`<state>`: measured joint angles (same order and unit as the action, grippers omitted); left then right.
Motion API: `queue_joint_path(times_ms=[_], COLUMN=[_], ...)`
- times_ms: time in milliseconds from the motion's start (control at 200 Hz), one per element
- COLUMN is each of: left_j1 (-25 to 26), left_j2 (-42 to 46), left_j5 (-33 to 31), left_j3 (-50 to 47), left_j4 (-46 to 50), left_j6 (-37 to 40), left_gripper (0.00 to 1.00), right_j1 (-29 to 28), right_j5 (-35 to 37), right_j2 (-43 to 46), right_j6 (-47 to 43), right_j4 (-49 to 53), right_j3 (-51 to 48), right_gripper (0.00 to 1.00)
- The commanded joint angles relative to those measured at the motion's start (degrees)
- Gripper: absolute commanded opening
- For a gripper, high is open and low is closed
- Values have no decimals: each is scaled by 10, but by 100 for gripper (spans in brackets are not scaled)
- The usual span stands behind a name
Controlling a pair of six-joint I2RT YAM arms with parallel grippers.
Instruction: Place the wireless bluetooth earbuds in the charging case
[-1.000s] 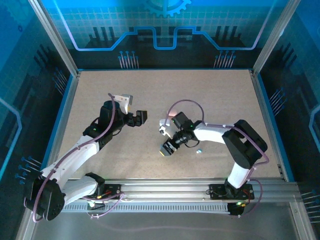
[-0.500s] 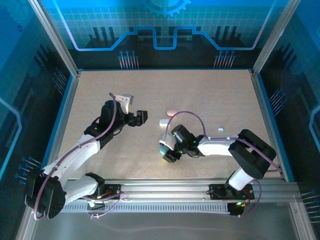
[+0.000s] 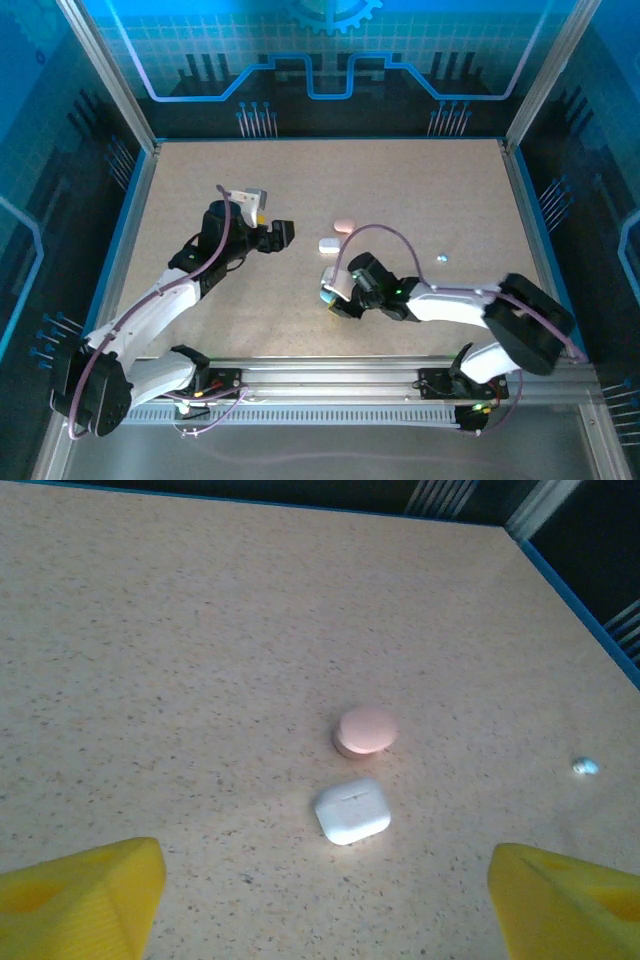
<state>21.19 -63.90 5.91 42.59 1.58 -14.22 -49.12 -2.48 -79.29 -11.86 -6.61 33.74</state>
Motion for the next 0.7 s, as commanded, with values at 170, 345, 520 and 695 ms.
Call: queue_joint_path(times_ms=[170,345,520,695], left_j1=[61,117,143,148], left_j2=[-41,-101,-151,-170], left_j5=[163,226,269,269], left_j3=[79,132,165,178], left_j4=[-37,-51,-68,-48], left_j6=[-68,-76,-86,-91], left_gripper=[80,81,75,62], right_j1=[72,90,91,91], right_j5=[4,24,36,35], right_j2=[204,253,252,264], right_j6=[-36,-51,-51,-42], right_j4=[46,54,53,32], right_j3=[42,62,67,58], right_gripper=[40,40,40,41])
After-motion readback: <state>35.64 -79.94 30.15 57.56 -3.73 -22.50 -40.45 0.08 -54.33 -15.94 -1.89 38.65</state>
